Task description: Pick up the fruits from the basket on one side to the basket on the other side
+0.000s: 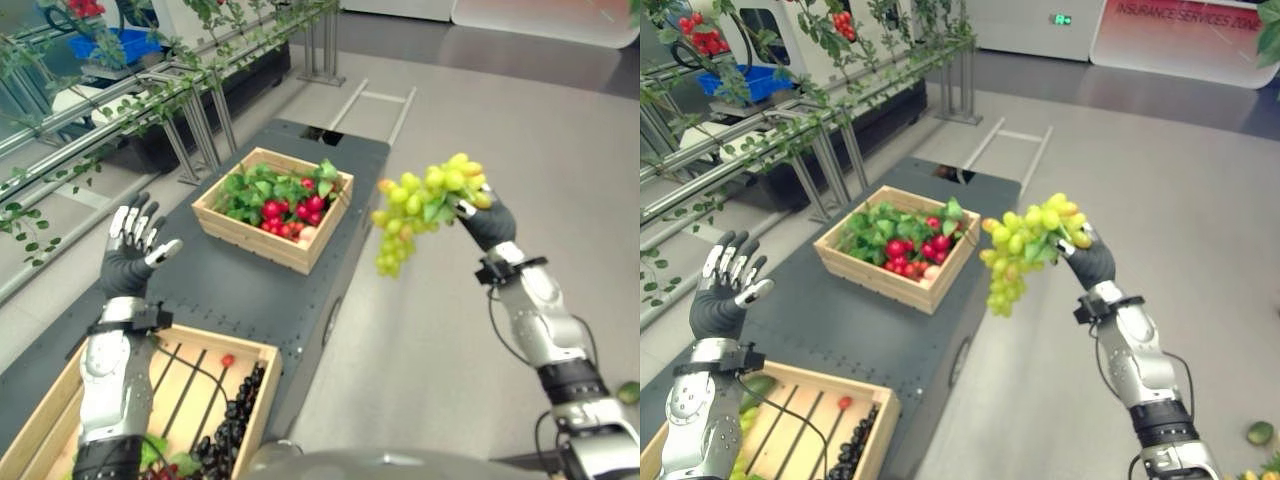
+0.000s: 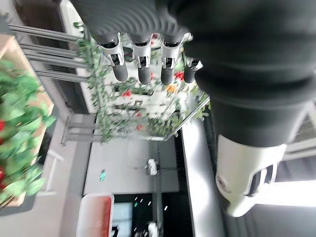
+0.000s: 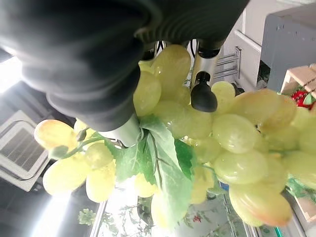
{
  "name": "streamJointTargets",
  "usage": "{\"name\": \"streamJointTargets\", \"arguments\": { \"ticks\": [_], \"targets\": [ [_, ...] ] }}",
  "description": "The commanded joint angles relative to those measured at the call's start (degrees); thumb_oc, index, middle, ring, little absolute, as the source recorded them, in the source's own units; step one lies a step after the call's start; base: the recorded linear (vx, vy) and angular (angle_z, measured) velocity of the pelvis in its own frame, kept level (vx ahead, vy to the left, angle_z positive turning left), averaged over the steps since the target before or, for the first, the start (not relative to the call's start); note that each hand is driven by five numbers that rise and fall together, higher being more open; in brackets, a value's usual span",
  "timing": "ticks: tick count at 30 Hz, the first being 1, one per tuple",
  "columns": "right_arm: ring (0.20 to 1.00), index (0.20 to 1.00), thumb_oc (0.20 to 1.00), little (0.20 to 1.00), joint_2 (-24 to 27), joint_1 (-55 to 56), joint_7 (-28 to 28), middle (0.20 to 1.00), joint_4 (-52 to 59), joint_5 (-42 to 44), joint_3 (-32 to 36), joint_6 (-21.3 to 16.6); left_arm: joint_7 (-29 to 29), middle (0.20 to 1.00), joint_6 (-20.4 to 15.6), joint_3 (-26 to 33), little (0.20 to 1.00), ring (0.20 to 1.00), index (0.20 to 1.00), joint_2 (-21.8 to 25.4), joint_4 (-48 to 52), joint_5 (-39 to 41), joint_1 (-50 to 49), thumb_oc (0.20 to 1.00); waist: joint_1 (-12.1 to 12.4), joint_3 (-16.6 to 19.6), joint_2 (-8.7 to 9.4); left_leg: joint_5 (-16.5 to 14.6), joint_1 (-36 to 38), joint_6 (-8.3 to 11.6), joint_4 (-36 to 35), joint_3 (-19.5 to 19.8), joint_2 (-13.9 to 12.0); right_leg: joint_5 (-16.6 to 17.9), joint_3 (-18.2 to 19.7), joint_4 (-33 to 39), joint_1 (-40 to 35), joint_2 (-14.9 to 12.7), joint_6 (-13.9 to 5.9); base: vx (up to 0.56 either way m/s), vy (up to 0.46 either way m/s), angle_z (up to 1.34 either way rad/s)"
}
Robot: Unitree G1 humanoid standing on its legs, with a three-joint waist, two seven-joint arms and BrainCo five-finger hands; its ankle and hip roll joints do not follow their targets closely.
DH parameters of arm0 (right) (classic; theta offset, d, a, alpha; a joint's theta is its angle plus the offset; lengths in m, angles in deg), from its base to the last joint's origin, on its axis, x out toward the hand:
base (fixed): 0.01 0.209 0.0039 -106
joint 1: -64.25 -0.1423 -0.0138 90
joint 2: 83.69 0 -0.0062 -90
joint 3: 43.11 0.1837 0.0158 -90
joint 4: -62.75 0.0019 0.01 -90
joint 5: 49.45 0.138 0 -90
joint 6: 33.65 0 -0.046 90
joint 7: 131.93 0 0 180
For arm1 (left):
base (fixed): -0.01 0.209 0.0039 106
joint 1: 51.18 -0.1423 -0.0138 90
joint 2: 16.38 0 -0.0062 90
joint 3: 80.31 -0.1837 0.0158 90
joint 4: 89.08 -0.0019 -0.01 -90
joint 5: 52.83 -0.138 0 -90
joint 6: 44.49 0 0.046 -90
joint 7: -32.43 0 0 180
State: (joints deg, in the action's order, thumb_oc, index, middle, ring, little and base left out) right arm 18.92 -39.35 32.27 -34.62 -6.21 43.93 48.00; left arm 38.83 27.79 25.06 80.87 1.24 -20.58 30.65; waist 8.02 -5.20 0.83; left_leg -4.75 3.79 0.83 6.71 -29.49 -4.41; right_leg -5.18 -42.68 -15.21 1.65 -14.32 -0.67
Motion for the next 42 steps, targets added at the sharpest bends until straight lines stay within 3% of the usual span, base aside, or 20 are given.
{"name": "streamJointTargets", "arguments": {
  "ticks": [1, 4, 10, 14, 17, 22, 24, 27, 33, 37, 42],
  "targets": [
    [0.200, 0.200, 0.200, 0.200, 1.97, -3.06, -0.53, 0.200, 3.92, 1.04, 4.59, -4.77, -0.32, 1.000, -4.46, 1.02, 1.000, 1.000, 1.000, 3.41, 2.70, 0.04, 1.61, 1.000, 1.51, 4.82, 1.02, -0.18, -3.69, 0.35, -1.01, 2.54, 5.62, 0.46, -0.23, 8.33, -5.50, 3.05, -6.21, -0.09, -0.225, -0.42],
    [0.200, 0.200, 0.200, 0.200, 5.31, 0.78, -0.27, 0.200, 5.02, 0.56, 7.43, -4.84, -0.54, 1.000, -4.18, 1.56, 1.000, 1.000, 1.000, 1.66, 1.56, 0.95, 0.63, 1.000, 0.31, 5.72, 0.14, 0.88, -3.51, 1.55, -2.24, 0.51, 3.85, 1.38, 1.30, 12.51, -5.00, 4.76, -5.76, -0.02, -0.196, -0.69],
    [0.200, 0.200, 0.200, 0.200, 7.70, 3.80, -0.24, 0.200, 6.78, -0.57, 10.55, -4.72, -0.85, 1.000, -3.81, 1.82, 1.000, 1.000, 1.000, 1.23, 1.14, 0.00, 0.46, 1.000, -1.40, 5.86, -0.18, 0.85, -3.76, 2.29, -1.35, -0.05, 2.50, 2.35, 2.41, 14.67, -4.82, 5.64, -5.56, -0.01, -0.134, -0.11],
    [0.200, 0.200, 0.200, 0.200, 8.93, 4.28, 1.08, 0.200, 6.67, -1.47, 11.75, -5.55, -1.87, 1.000, -3.88, 1.57, 1.000, 1.000, 1.000, 0.67, 0.62, -1.24, 1.17, 1.000, -1.65, 4.06, 1.00, -1.15, -5.72, 4.69, 6.85, 1.76, -0.91, 2.76, 5.05, 17.69, -5.94, 6.54, -4.59, -0.03, -0.179, -0.04],
    [0.200, 0.200, 0.200, 0.200, 8.88, 3.47, 1.71, 0.200, 6.13, -2.46, 11.27, -5.49, -2.19, 1.000, -3.98, 1.59, 1.000, 1.000, 1.000, -0.13, 1.04, -1.48, 0.98, 1.000, 0.63, 2.85, 1.67, -0.97, -8.38, 6.74, 10.52, 11.70, -0.32, 2.72, 8.21, 19.18, -6.44, 7.38, -4.18, -0.05, -0.068, -0.49],
    [0.200, 0.200, 0.200, 0.200, 7.92, 1.63, 2.00, 0.200, 4.09, -2.01, 9.81, -5.88, -3.29, 1.000, -4.86, 3.08, 1.000, 1.000, 1.000, -0.47, 1.90, -2.21, 0.15, 1.000, 2.61, 2.48, 2.16, 1.29, -9.66, 6.66, 3.76, 27.65, 1.79, 5.21, 12.37, 19.17, -3.86, 6.43, -5.32, -0.07, 0.073, -0.71],
    [0.200, 0.200, 0.200, 0.200, 7.48, 1.13, 2.05, 0.200, 3.74, -1.30, 9.19, -6.07, -3.58, 1.000, -5.13, 3.44, 1.000, 1.000, 1.000, -0.08, 2.27, -2.20, 0.18, 1.000, 2.57, 2.54, 1.94, 2.51, -9.76, 6.87, 1.99, 31.34, 1.62, 5.68, 13.53, 18.92, -3.27, 5.93, -5.55, -0.01, 0.092, -0.83],
    [0.200, 0.200, 0.200, 0.200, 7.07, 2.14, 2.32, 0.200, 3.77, -1.65, 9.47, -6.06, -3.29, 1.000, -5.16, 3.46, 1.000, 1.000, 1.000, 0.59, 2.93, -2.11, 0.55, 1.000, 1.75, 2.71, 1.28, 2.43, -8.90, 6.70, 1.06, 31.16, 0.86, 5.61, 13.64, 17.93, -3.21, 5.29, -5.66, -0.01, 0.161, -0.75],
    [0.200, 0.200, 0.200, 0.200, 4.99, 3.79, 2.61, 0.200, 5.07, -2.16, 11.38, -5.91, -2.83, 1.000, -4.80, 1.89, 1.000, 1.000, 1.000, 2.28, 2.69, -4.13, 2.55, 1.000, -0.21, 3.39, 0.55, 0.45, -6.41, 3.04, -0.33, 29.14, 5.17, 6.41, 14.03, 12.71, -2.35, 0.15, -7.12, -0.04, 0.250, -0.05],
    [0.200, 0.200, 0.200, 0.200, 4.62, 4.25, 1.94, 0.200, 5.61, -2.27, 11.71, -5.04, -2.73, 1.000, -4.62, 2.38, 1.000, 1.000, 1.000, 2.87, 2.38, -4.76, 2.43, 1.000, -0.10, 3.38, 0.60, -0.14, -5.32, 1.72, -0.71, 27.02, 6.26, 6.52, 14.73, 9.44, -0.88, -2.43, -8.07, -0.05, 0.201, -0.35],
    [0.200, 0.200, 0.200, 0.200, 2.65, 5.77, 2.10, 0.200, 5.17, -1.95, 14.10, -4.71, -2.08, 1.000, -4.09, 3.28, 1.000, 1.000, 1.000, 2.41, 2.81, -5.54, 1.64, 1.000, -0.46, 3.61, 0.42, -1.53, -3.06, 0.37, -0.79, 24.19, 7.54, 7.91, 12.14, 5.92, -0.38, -6.23, -9.11, -0.01, 0.150, -0.29]
  ]
}}
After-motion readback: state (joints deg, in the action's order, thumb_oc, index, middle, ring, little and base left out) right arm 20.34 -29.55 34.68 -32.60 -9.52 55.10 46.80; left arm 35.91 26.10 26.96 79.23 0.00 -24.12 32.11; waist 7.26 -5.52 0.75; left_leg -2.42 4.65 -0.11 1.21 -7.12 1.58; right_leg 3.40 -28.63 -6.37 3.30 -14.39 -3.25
